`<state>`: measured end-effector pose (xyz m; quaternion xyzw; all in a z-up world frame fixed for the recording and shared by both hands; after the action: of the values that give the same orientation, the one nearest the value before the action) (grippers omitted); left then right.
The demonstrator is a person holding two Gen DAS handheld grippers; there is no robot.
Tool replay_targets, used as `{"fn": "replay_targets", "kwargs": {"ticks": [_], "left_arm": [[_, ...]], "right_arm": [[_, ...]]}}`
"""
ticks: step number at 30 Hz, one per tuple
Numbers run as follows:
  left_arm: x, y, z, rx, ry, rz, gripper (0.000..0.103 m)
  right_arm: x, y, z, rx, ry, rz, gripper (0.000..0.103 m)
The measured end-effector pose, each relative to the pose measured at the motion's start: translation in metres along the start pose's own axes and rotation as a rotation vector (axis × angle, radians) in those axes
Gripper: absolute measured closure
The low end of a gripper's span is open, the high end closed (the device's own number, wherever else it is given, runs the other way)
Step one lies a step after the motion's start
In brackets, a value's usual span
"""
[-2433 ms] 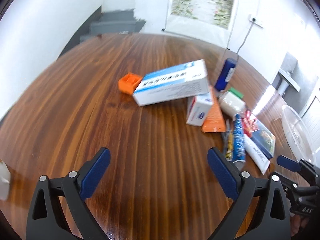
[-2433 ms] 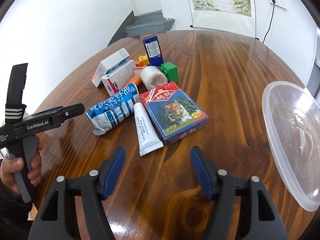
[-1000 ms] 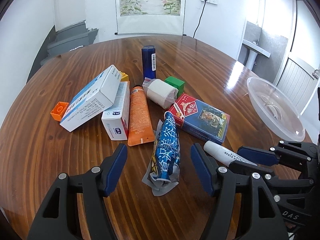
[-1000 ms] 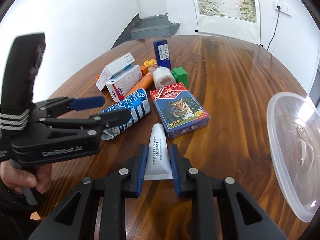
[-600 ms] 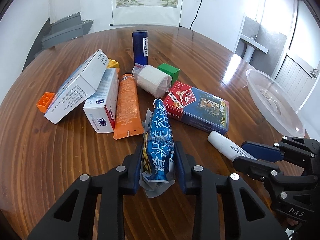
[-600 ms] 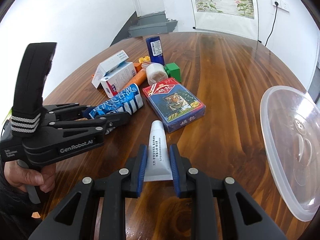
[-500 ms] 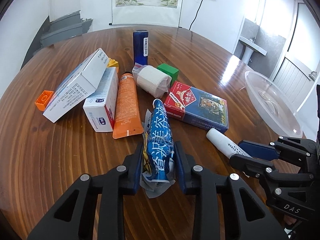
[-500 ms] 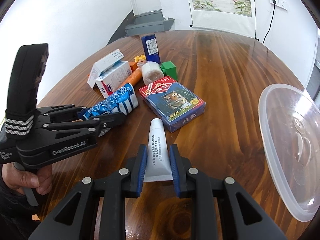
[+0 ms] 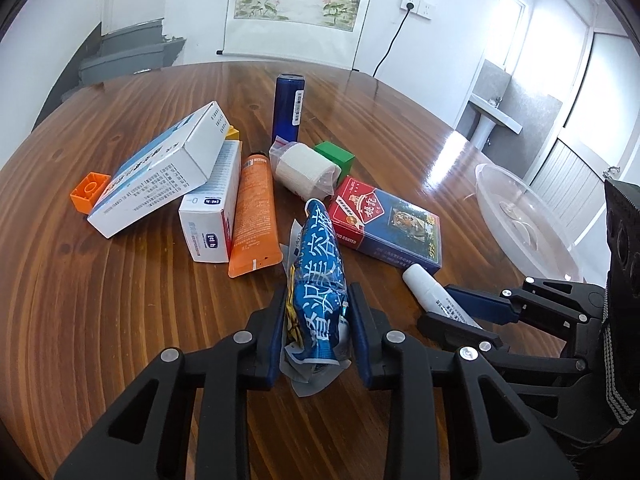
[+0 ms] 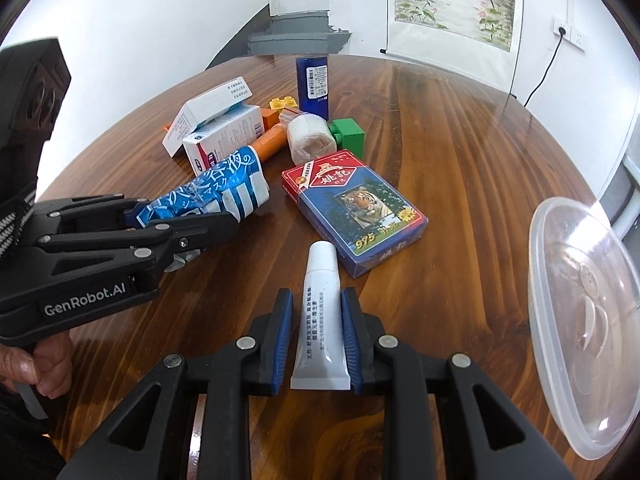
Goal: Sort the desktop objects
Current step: 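Carry the snack bag and white tube over the clear plastic bowl with both tools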
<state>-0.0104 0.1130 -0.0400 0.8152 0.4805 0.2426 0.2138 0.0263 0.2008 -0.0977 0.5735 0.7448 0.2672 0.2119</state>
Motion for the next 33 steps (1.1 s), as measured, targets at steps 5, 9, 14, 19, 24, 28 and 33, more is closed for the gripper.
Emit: {"fn": "replay_targets", "kwargs": {"ticks": [5,9,14,19,24,28,33], "left_arm": [[0.002,0.002,-0.001,0.018,-0.014,-0.013,0.072],[0.009,0.007,-0.004,0.039,-0.041,-0.037,0.072],[0.025,0.012,-0.010,0.056,-0.057,-0.026,0.072],[0.049,0.010,-0.018,0.060,-0.086,0.001,0.072],[0.080,0.002,-0.021,0.044,-0.119,0.043,0.072],[0.108,-0.005,-0.028,0.038,-0.161,0.072,0.072],[0.145,-0.014,-0.032,0.020,-0.201,0.130,0.072]], "right_arm": [[0.001,0.006,0.002,0.022,-0.019,-0.014,0.080],[0.007,0.022,0.001,0.078,-0.058,-0.012,0.081],[0.027,0.052,-0.003,0.156,-0.137,0.008,0.081],[0.056,0.075,-0.005,0.226,-0.193,0.058,0.081],[0.099,0.093,-0.001,0.271,-0.278,0.128,0.081],[0.138,0.105,0.006,0.294,-0.350,0.185,0.081],[0.175,0.118,0.015,0.315,-0.418,0.248,0.081]]}}
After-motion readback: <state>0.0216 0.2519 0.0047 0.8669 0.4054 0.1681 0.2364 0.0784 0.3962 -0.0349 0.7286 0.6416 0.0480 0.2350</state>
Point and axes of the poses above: each gripper's, at about its wrist camera, not at the fingertips, and y roughly against the way its jaws point, x to its right, z to its underside, the point moved 8 cm from there along -y, roughly the way its jaws point, and after that the axes turned 10 degrees about x, right-handed, at the moved point
